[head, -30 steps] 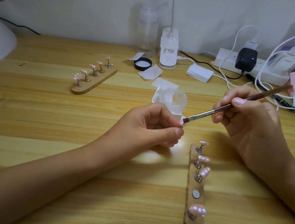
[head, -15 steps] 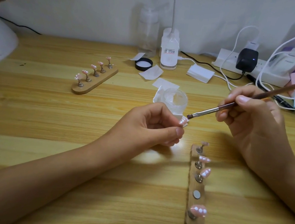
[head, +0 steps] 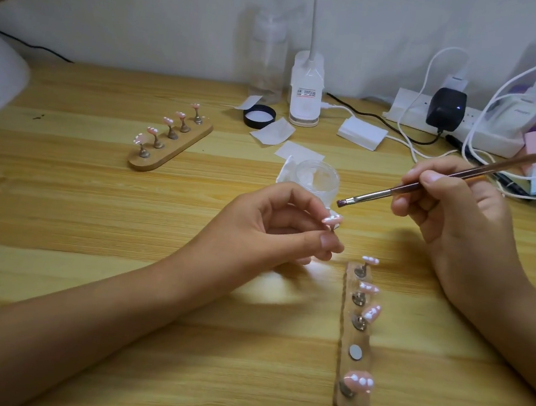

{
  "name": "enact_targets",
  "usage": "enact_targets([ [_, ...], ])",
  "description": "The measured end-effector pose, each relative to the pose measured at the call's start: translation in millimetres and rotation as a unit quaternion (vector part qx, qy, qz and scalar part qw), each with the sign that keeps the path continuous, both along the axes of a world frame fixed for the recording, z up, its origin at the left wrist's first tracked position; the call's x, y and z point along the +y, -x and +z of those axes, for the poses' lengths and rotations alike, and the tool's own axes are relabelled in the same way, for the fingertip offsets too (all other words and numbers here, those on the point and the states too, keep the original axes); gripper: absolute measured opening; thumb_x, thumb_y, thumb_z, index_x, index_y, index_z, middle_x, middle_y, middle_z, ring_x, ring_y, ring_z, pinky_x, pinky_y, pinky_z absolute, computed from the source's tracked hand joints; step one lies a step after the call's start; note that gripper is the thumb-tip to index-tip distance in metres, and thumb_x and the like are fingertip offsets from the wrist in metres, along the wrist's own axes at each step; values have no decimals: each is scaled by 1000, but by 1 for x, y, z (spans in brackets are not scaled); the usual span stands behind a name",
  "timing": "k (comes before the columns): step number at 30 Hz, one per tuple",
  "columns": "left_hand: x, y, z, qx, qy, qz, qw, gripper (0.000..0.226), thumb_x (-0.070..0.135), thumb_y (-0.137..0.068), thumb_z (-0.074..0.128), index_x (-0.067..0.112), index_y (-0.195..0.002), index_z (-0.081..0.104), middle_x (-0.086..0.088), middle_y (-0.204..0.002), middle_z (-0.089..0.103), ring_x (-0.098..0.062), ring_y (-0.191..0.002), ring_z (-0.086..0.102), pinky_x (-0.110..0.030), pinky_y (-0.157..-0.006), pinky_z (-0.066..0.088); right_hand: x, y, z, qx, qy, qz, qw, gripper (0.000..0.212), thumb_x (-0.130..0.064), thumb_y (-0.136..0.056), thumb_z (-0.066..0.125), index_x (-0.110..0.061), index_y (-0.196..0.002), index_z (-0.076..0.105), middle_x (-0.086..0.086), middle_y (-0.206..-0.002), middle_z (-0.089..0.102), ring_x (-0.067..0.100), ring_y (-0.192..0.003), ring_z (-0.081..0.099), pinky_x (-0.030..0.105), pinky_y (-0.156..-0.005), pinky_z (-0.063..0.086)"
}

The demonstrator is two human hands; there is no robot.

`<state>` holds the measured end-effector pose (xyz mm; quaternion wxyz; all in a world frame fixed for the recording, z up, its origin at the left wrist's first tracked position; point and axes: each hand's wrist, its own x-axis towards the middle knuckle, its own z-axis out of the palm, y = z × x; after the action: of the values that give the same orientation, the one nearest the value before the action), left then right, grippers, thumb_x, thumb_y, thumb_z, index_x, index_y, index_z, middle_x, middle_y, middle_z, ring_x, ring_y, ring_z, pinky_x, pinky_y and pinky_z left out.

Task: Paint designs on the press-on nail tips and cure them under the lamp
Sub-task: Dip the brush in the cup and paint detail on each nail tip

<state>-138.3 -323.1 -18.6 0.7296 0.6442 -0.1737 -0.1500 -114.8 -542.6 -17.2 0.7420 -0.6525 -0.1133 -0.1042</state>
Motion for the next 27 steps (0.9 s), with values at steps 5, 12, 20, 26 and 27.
enact_targets([
  [5, 1, 13, 5, -165, -21, 24, 986, 12, 18, -84, 73, 24, -89, 64, 3, -94, 76, -19, -93, 72, -23, -70, 54, 0, -3, 1, 15, -28, -11, 999, 13, -13, -89, 48, -13, -84, 60, -7, -71, 65, 8, -66, 62, 19, -66, 51],
  [12, -5, 25, 7, -336, -188, -35, 922, 10, 23, -82, 76, 16, -86, 71, 8, -79, 52, -5, -74, 50, -13, -66, 36, -1, -4, 0, 25, -43, -13, 999, 11, -14, -88, 50, -13, -83, 60, -6, -70, 64, 7, -64, 62, 19, -64, 51],
  [20, -9, 25, -1, -357, -237, -72, 900, 11, 25, -82, 77, 14, -80, 76, 12, -62, 33, -5, -57, 36, -18, -56, 30, -1, -7, -1, 42, -52, -20, 998, 16, -15, -88, 52, -17, -78, 64, -6, -67, 65, 7, -64, 62, 18, -63, 51],
  [26, -9, 23, -5, -381, -249, -73, 888, 7, 23, -81, 77, 16, -82, 77, 12, -61, 32, 0, -58, 35, -16, -57, 31, -1, -8, -2, 45, -50, -20, 998, 19, -16, -88, 53, -21, -75, 66, -6, -68, 65, 7, -63, 63, 18, -62, 51],
  [27, -7, 23, -5, -381, -251, -79, 886, 7, 23, -81, 77, 17, -82, 77, 12, -61, 33, 0, -58, 35, -15, -58, 30, -1, -8, -2, 45, -49, -21, 998, 19, -16, -88, 53, -20, -76, 66, -6, -68, 65, 7, -63, 63, 18, -62, 51],
])
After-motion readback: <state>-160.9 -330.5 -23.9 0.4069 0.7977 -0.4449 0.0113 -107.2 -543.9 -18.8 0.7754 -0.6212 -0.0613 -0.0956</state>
